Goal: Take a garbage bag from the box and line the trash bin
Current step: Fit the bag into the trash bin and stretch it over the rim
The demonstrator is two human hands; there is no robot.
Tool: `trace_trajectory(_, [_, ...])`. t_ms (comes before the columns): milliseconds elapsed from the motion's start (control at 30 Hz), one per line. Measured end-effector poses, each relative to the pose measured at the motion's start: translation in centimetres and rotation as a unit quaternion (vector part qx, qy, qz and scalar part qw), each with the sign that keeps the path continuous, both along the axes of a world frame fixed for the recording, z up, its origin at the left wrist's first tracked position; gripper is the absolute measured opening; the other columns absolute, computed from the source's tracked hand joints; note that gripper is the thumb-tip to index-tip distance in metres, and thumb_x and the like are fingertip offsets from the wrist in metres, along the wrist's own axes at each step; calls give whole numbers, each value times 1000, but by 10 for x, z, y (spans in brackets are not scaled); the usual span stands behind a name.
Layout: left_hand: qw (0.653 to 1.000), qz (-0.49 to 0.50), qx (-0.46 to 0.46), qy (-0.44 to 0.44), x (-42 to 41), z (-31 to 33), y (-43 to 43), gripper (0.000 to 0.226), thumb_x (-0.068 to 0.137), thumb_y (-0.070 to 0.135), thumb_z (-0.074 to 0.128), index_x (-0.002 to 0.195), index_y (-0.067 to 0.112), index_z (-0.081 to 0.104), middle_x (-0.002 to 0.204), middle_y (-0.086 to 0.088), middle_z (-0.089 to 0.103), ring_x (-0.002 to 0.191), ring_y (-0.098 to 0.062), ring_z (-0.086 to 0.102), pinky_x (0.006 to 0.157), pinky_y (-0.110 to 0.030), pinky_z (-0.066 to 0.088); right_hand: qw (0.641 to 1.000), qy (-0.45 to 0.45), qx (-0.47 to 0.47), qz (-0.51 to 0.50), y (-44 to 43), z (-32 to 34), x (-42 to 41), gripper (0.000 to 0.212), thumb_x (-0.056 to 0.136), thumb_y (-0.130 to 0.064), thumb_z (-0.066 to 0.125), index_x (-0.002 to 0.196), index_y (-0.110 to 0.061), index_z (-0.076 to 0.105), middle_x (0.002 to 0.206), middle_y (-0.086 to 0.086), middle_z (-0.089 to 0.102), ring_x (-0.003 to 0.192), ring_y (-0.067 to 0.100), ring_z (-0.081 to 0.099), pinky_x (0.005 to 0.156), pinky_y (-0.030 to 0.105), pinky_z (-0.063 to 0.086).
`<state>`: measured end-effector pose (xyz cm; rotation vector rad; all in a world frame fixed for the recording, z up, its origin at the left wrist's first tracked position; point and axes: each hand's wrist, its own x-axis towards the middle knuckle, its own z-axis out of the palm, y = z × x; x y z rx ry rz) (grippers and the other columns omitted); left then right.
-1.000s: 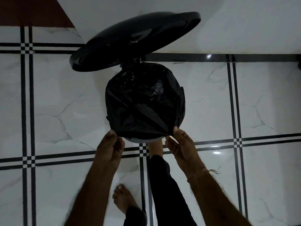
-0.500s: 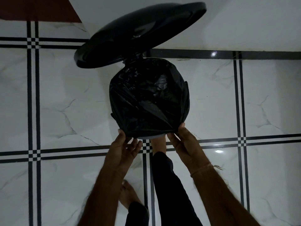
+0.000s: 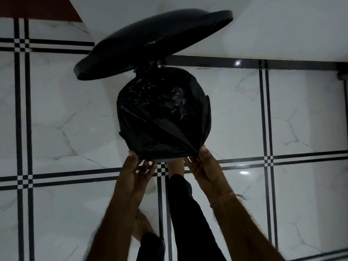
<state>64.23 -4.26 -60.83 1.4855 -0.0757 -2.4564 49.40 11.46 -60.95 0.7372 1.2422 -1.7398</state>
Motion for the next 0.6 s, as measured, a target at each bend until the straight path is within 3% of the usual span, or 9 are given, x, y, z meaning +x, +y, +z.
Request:
trace_trajectory(100, [999,29,23,36,0,9,5,27,92,35,71,104,11,71,96,-3,69,81,-14,65,89,-47,61,1000,-2,-3,-3,-5,-1,3,27,101,-29,54,114,-12,70,112,8,74,108,22,69,110,47,47])
trace_trajectory(167, [999,32,26,16,-2,9,5,30,101,37,59,100,12,73,99,-6,71,85,-17,65,89,-45,61,1000,-20,-2,-5,-7,-1,0,28,105,-30,49,109,-13,71,102,4,76,99,20,71,102,44,49])
trace_trajectory(267, [1000,11,-8,-3,-4,3,0,41,105,39,51,92,15,82,100,-4,75,94,-19,67,81,-38,63,999,-46,17,-5,-8,-2,-4,26,104,-32,50,111,-14,68,107,5,72,101,22,68,94,44,53])
trace_trajectory(367, [999,42,8,-3,-4,0,1,45,106,37,48,85,15,82,95,-3,74,77,-13,66,78,-37,64,999,-39,6,1,-6,-4,-2,28,105,-29,49,117,-12,67,110,7,73,102,23,69,86,39,61])
trace_trajectory(433, [999,48,9,-5,-4,-2,4,40,105,36,50,88,13,79,94,-3,73,74,-12,65,75,-36,64,1000,-21,-5,-3,-5,-3,0,29,102,-28,53,122,-9,63,111,6,74,98,20,71,79,31,62])
trace_trajectory(533, [999,-29,-27,-29,-8,-4,2,27,96,36,56,104,15,70,96,-2,73,83,-16,62,68,-29,62,1000,0,-12,-14,-9,-1,1,35,87,-31,67,113,-8,62,102,3,77,89,16,71,75,25,62])
trace_trajectory(600, [999,-34,-20,-23,-6,-3,0,28,95,36,58,108,14,68,98,-3,73,83,-16,66,68,-27,62,1000,10,-29,-6,-9,-1,0,26,100,-25,55,117,-7,64,103,3,77,91,15,71,85,27,59])
